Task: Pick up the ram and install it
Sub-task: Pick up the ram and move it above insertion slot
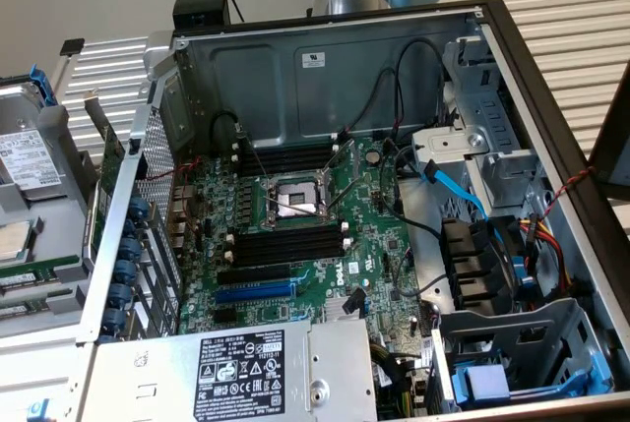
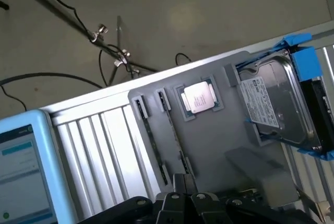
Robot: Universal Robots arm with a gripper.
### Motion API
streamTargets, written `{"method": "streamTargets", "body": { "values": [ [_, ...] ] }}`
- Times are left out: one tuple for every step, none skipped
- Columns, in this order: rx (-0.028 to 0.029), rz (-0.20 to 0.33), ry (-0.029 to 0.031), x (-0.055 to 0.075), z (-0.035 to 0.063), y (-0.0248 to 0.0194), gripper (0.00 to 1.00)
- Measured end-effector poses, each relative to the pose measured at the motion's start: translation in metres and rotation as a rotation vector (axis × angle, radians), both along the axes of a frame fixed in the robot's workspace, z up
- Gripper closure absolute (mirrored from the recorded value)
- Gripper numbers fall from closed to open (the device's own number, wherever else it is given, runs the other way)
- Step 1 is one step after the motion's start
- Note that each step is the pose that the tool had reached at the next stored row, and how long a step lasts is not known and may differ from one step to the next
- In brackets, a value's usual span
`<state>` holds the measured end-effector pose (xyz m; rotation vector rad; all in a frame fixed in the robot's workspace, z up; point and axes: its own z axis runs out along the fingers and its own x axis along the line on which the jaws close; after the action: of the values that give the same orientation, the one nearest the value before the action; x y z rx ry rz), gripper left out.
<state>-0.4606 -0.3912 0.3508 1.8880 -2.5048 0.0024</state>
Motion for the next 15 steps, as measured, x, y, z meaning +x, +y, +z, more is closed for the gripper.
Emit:
{"method": "streamTargets", "body": {
  "values": [
    [-0.0016, 0.018, 0.0000, 0.0000, -0.0001, 0.0000, 0.89],
    [-0.0037, 0.035, 0.0000, 0.0000, -0.0001, 0.0000, 0.89],
    [-0.0063, 0.051, 0.0001, 0.0000, -0.0002, 0.0000, 0.89],
    [-0.0090, 0.068, 0.0001, 0.0000, -0.0002, 0.0000, 0.89],
    [-0.0116, 0.086, 0.0000, 0.0000, -0.0003, 0.0000, 0.89],
    [-0.0137, 0.103, 0.0000, 0.0000, -0.0004, 0.0000, 0.89],
    [-0.0156, 0.121, 0.0000, 0.0000, -0.0005, 0.0000, 0.89],
    [-0.0169, 0.139, -0.0001, 0.0000, -0.0005, 0.0000, 0.89],
    [-0.0174, 0.156, -0.0005, 0.0000, -0.0006, 0.0000, 0.89],
    [-0.0176, 0.173, -0.0014, 0.0000, -0.0006, 0.0000, 0.89],
    [-0.0179, 0.190, -0.0026, 0.0000, -0.0007, 0.0000, 0.89],
    [-0.0183, 0.205, -0.0046, 0.0000, -0.0008, 0.0000, 0.89],
    [-0.0190, 0.218, -0.0074, 0.0000, -0.0009, 0.0000, 0.89],
    [-0.0200, 0.229, -0.0114, -0.0001, -0.0010, 0.0001, 0.89],
    [-0.0211, 0.237, -0.0161, 0.0000, -0.0010, 0.0000, 0.89]
  ]
}}
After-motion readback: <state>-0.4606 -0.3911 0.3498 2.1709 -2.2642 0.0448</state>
